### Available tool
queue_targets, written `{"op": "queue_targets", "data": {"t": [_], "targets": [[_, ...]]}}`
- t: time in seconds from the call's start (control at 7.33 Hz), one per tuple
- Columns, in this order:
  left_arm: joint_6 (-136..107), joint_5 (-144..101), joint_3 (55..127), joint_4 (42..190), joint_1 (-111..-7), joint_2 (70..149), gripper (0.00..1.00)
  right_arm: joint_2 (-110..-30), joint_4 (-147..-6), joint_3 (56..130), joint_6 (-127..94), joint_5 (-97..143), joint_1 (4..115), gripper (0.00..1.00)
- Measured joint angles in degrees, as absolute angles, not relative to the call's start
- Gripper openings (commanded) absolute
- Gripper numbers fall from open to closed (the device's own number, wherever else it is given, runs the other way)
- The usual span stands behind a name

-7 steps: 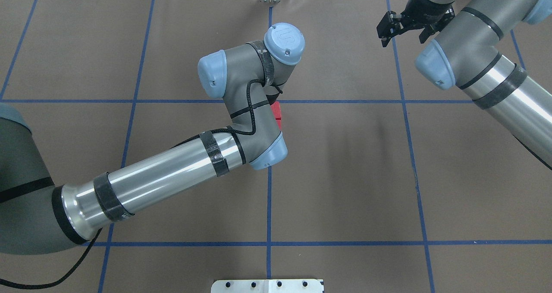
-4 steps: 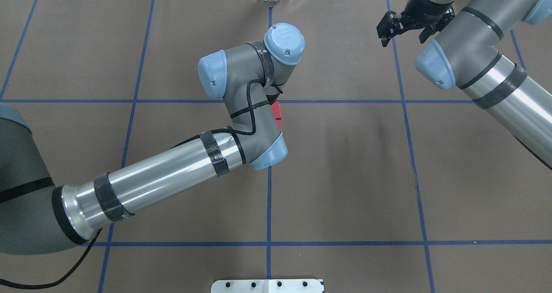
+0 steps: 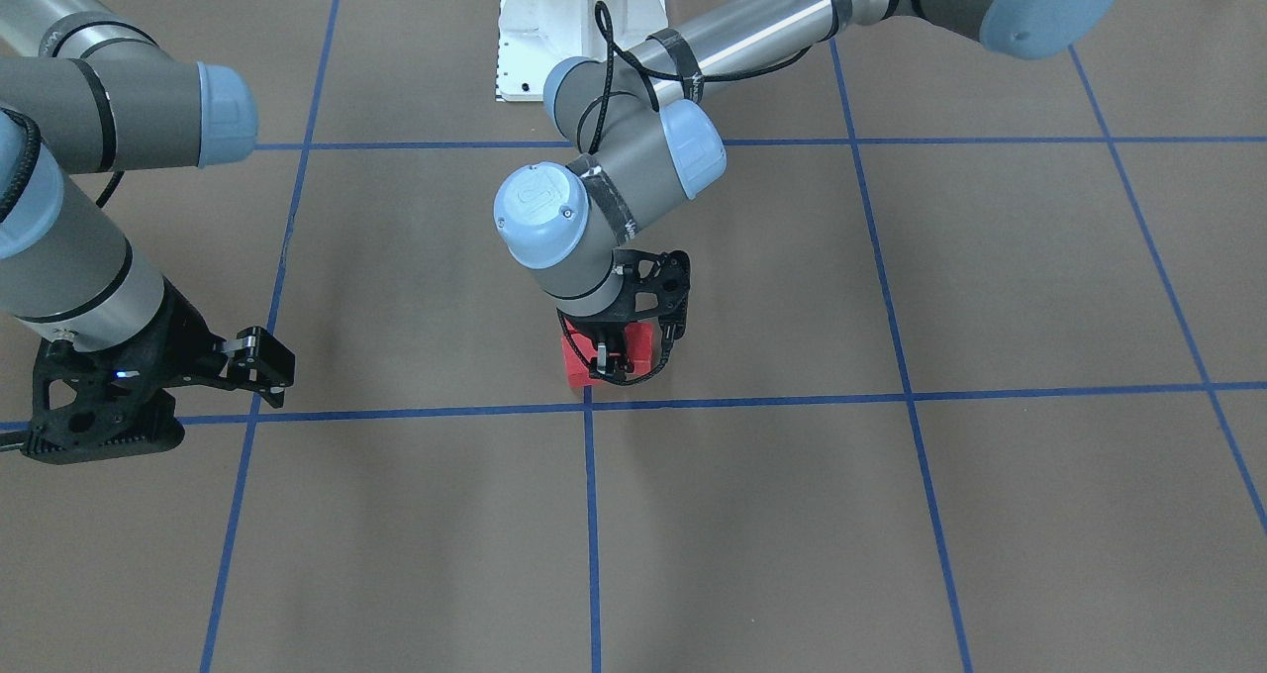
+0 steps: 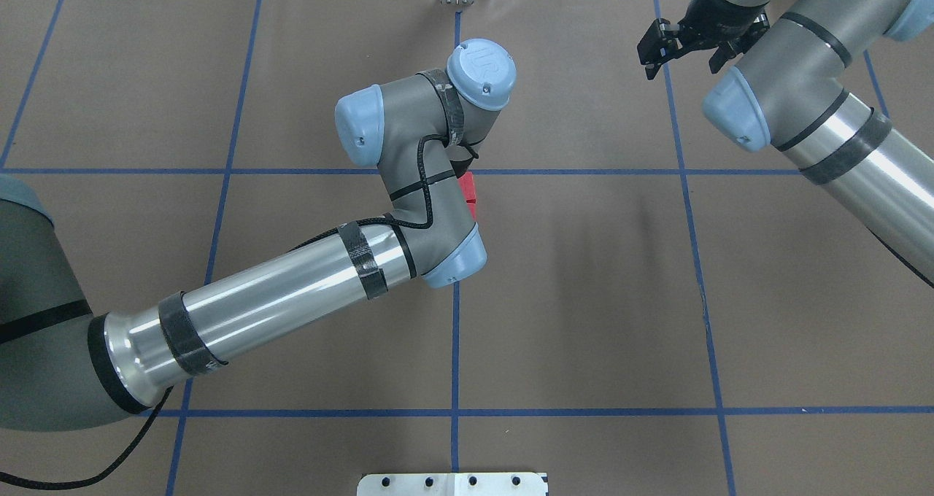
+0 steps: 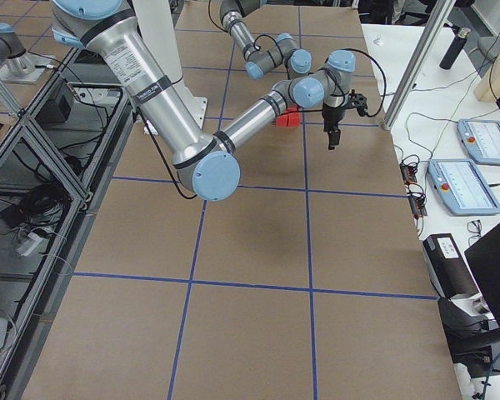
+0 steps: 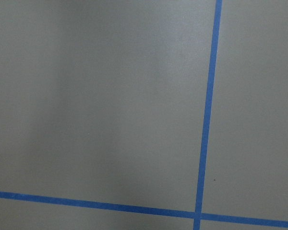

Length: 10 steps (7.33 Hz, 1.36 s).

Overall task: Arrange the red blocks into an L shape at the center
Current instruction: 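Lower the held cube beside the center pair, nearer the left gripper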

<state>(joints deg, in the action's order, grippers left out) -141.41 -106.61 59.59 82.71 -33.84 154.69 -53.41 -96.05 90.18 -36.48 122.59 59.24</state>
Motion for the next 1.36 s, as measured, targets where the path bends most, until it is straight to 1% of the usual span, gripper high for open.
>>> {"op": "queue_targets", "data": {"t": [0.27, 0.68, 0.95, 1.09, 1.23, 1.36], "targets": [[-141.4, -106.6, 59.6, 82.7, -33.8, 154.7, 0.61, -53.4, -96.1, 90.2, -36.5, 122.6, 59.2, 0.99], [-141.3, -106.6, 59.6, 82.7, -33.8, 154.7, 0.66, -53.4, -96.1, 90.1, -36.4, 122.5, 59.2, 0.99], [-141.3, -106.6, 59.6, 82.8, -33.7, 154.7, 0.67, -53.4, -96.1, 90.0, -36.4, 122.5, 59.2, 0.99], [-141.2, -106.6, 59.6, 82.8, -33.7, 154.7, 0.79, -53.4, -96.0, 90.0, -36.4, 122.5, 59.2, 0.99], [-141.1, -106.6, 59.6, 82.8, -33.6, 154.7, 1.00, -53.4, -96.0, 90.0, -36.4, 122.5, 59.2, 0.99], [-140.7, -106.5, 59.6, 82.6, -33.4, 154.7, 1.00, -53.4, -96.0, 90.0, -36.4, 122.5, 59.2, 0.99]]}}
